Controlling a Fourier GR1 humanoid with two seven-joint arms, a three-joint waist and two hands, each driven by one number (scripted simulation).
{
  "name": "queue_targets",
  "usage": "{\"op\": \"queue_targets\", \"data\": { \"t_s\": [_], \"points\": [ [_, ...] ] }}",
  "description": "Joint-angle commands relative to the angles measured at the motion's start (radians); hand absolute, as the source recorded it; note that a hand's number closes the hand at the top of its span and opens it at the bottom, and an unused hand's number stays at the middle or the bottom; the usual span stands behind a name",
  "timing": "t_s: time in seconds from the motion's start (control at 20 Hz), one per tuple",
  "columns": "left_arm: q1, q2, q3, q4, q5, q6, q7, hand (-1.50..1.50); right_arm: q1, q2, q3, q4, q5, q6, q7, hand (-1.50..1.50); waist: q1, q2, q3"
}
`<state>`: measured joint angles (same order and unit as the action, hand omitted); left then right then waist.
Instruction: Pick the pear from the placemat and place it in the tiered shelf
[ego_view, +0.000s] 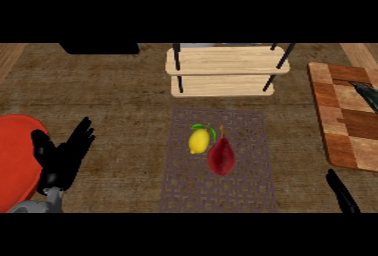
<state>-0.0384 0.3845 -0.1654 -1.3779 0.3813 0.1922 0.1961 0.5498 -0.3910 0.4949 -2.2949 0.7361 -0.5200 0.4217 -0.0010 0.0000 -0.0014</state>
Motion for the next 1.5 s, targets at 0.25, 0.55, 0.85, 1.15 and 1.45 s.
{"op": "queue_targets", "data": {
  "t_s": [0.25, 0.55, 0.85, 1.15, 1.45],
  "points": [
    [-0.021, -0.004, -0.007, 0.026, 0.009, -0.034, 0.057, 0.00, -0.278, 0.277, 0.111, 0.031, 0.433, 0.256, 0.499, -1.50, 0.023, 0.007, -0.004],
    [-0.013, -0.007, 0.009, 0.044, -0.014, -0.033, 0.027, 0.00, -0.534, 0.387, 0.145, 0.259, 0.565, 0.363, 0.761, -1.50, 0.021, 0.005, -0.001],
    [0.012, -0.014, 0.022, 0.023, -0.013, -0.033, 0.034, 0.00, -0.665, 0.390, 0.187, 0.305, 0.526, 0.476, 0.955, -1.50, 0.017, 0.000, 0.000],
    [-0.021, -0.030, 0.024, 0.048, -0.026, -0.038, 0.034, 0.00, -0.746, 0.390, 0.165, 0.496, 0.479, 0.412, 0.999, -1.50, 0.014, 0.003, 0.000],
    [-0.001, -0.053, 0.019, 0.066, -0.044, -0.042, 0.008, 0.00, -0.739, 0.390, 0.176, 0.522, 0.517, 0.403, 1.030, -1.50, 0.007, 0.001, 0.000]
  ]
}}
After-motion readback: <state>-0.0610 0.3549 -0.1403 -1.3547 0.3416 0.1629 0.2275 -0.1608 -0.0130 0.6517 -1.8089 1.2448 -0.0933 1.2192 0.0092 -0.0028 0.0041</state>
